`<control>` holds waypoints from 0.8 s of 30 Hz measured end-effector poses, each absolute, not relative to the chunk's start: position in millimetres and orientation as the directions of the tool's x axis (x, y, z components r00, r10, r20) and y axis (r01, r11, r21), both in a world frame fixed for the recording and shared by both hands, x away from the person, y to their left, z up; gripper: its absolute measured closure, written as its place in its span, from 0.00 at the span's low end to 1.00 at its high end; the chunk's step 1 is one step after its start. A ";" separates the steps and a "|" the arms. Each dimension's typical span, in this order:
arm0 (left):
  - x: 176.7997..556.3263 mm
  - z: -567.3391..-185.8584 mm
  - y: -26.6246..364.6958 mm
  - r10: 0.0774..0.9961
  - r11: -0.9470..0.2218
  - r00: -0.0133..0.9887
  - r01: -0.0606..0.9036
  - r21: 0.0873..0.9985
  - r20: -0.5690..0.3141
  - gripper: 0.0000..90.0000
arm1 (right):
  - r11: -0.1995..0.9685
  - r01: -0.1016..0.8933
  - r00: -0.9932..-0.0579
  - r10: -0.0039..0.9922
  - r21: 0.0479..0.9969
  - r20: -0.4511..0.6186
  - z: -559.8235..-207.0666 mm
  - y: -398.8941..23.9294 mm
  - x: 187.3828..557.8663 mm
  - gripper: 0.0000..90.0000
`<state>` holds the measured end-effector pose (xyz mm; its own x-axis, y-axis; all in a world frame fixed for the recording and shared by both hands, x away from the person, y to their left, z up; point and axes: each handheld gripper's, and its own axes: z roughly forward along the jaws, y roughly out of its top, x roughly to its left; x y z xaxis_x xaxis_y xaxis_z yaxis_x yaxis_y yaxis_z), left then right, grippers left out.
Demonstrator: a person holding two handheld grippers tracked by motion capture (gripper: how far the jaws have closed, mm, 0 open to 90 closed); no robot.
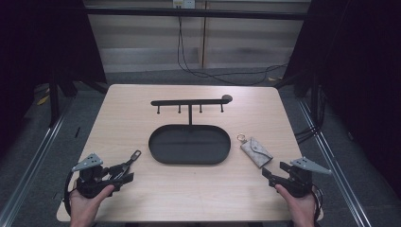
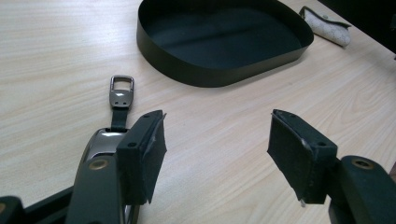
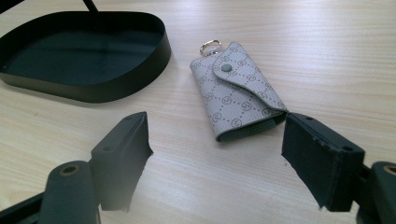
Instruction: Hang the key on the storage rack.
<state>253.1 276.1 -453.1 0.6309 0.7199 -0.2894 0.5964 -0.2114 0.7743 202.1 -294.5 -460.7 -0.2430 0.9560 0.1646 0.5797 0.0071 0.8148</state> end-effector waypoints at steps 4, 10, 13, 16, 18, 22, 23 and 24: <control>254.4 -453.9 277.3 0.726 -0.206 0.622 0.606 0.768 -0.295 0.44 | 0.004 0.583 -0.249 0.953 0.813 0.174 -461.3 -295.8 203.1 0.25; 252.4 -452.5 276.0 0.714 -0.223 0.638 0.599 0.769 -0.290 0.48 | -0.014 0.570 -0.246 0.951 0.822 0.187 -459.1 -296.9 199.7 0.27; 253.2 -452.5 274.1 0.713 -0.244 0.644 0.598 0.764 -0.277 0.47 | -0.015 0.569 -0.247 0.951 0.822 0.188 -459.1 -297.2 199.7 0.27; 254.3 -452.2 271.9 0.721 -0.259 0.642 0.600 0.757 -0.262 0.47 | -0.015 0.574 -0.249 0.949 0.818 0.192 -459.7 -297.0 201.1 0.27; 255.3 -452.0 271.5 0.724 -0.263 0.638 0.607 0.750 -0.263 0.47 | -0.004 0.572 -0.260 0.947 0.820 0.186 -459.2 -295.2 200.8 0.28; 255.2 -449.2 269.5 0.726 -0.281 0.638 0.617 0.735 -0.258 0.46 | -0.004 0.572 -0.265 0.945 0.821 0.190 -458.8 -294.5 199.6 0.28; 255.0 -447.9 269.1 0.718 -0.285 0.645 0.614 0.736 -0.260 0.45 | -0.004 0.572 -0.266 0.945 0.820 0.190 -459.0 -295.1 199.4 0.28; 254.9 -446.8 268.1 0.713 -0.292 0.651 0.613 0.734 -0.259 0.45 | -0.004 0.572 -0.266 0.945 0.820 0.190 -459.0 -295.1 199.4 0.28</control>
<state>254.9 268.1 -446.8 0.6511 0.7133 -0.2594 0.6127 -0.2923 0.7343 199.4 -295.1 -459.0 -0.2657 0.9452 0.1899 0.5717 -0.0041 0.8204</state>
